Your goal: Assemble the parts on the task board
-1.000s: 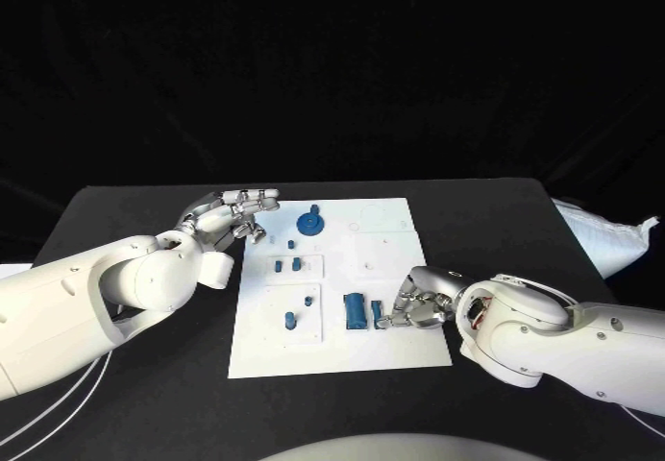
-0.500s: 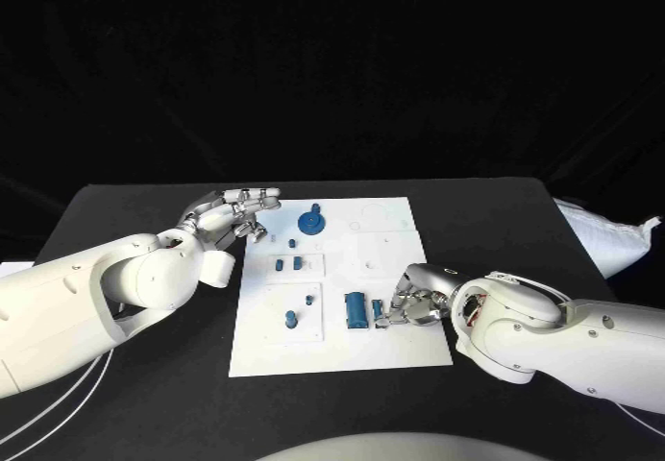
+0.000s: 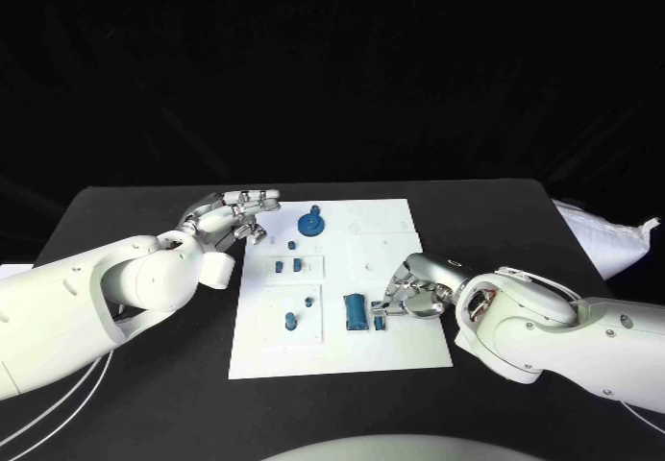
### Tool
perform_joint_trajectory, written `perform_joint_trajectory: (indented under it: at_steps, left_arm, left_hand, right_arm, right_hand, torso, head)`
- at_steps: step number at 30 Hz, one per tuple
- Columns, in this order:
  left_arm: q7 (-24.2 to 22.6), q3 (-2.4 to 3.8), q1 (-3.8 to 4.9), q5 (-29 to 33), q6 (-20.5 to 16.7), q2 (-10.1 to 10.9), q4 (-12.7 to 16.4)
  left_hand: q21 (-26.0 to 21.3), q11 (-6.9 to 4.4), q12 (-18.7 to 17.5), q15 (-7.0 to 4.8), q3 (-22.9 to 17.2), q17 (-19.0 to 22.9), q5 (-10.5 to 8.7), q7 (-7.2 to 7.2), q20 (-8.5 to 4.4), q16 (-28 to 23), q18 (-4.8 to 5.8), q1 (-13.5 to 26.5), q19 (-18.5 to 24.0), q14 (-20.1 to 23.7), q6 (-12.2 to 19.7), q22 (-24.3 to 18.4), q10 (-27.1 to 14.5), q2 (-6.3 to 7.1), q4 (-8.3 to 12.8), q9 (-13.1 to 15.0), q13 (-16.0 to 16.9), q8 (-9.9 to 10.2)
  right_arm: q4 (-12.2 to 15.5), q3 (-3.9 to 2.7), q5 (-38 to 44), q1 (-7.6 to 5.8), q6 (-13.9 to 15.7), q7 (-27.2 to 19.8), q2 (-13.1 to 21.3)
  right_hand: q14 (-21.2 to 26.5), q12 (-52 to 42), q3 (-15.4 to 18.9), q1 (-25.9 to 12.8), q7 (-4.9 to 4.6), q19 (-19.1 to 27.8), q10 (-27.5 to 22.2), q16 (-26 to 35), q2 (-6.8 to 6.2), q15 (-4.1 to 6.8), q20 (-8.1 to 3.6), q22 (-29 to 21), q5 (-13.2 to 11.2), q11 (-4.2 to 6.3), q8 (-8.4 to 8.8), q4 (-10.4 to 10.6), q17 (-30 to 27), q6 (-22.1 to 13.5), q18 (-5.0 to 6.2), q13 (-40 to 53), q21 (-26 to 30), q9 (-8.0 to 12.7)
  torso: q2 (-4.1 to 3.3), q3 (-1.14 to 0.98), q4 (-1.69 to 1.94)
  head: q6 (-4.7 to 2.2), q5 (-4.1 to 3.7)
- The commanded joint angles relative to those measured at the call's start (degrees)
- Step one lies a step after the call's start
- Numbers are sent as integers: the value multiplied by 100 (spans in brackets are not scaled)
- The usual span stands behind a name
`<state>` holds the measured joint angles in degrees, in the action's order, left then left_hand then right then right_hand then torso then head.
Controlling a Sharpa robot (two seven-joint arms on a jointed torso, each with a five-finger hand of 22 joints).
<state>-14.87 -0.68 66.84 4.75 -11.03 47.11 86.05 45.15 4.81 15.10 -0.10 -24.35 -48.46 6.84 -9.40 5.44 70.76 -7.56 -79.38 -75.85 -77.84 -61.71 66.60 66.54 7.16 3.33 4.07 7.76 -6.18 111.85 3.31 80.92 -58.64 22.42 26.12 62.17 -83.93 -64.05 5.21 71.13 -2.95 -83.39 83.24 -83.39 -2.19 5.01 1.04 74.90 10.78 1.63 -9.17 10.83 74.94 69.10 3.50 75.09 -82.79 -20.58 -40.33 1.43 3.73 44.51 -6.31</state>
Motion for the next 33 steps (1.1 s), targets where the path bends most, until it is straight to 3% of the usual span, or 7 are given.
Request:
perform_joint_trajectory:
  at_steps: [1, 5, 14, 33]
  left_arm:
    - [-11, 4, 0, -18, 125, -13, 8]
    - [-4, 4, -1, -18, 137, -11, 15]
    - [4, 4, -1, -18, 142, -2, 28]
    - [22, 4, -1, -18, 165, 3, 30]
  left_hand:
    - [-19, -7, 23, 9, -5, 9, 6, 10, 27, -7, -79, 6, 0, 44, 39, -6, -45, -40, 20, -1, 9, -32]
    - [-19, -7, 23, 9, -5, 9, 6, 10, 27, -7, -79, 6, 0, 44, 39, -6, -45, -40, 20, -1, 9, -32]
    - [-19, -7, 23, 9, -5, 9, 6, 10, 27, -7, -79, 6, 0, 44, 39, -6, -45, -40, 20, -1, 9, -32]
    - [-20, -4, 26, 10, -1, 13, 5, 8, 28, -7, -78, 13, 0, 45, 44, -7, -53, -40, 16, -2, 10, -32]
  right_arm:
    - [22, -1, 187, -7, -76, -231, -35]
    - [-9, -2, 313, -10, -290, -120, -125]
    - [-88, 0, 524, 15, -546, 199, -295]
    - [-167, 1, 641, 35, -564, 479, -416]
  right_hand:
    - [-440, -34, 41, 88, 51, -52, 65, -26, 17, 33, 5, 231, 4, 16, -3, -9, 602, 2, -62, 63, -23, -6]
    - [-435, 10, 91, 113, 49, -46, 56, -10, 22, 32, 4, 223, -121, 14, -6, -24, 579, 4, -61, 43, -18, -13]
    - [-432, 13, 100, 171, 54, -45, 56, -2, 47, 34, 4, 223, -151, 18, -10, -56, 568, 6, -60, 45, -17, -18]
    - [-435, -16, 113, 162, 53, -50, 66, -11, 75, 34, 4, 235, -157, 17, -17, -46, 580, 17, -63, 62, -23, -22]
  torso:
    - [-8, -2, 6]
    - [-5, 8, 4]
    - [-7, 8, 8]
    - [-7, 0, 6]
  head:
    - [-4, 4]
    - [-8, 5]
    - [10, 29]
    - [6, 53]
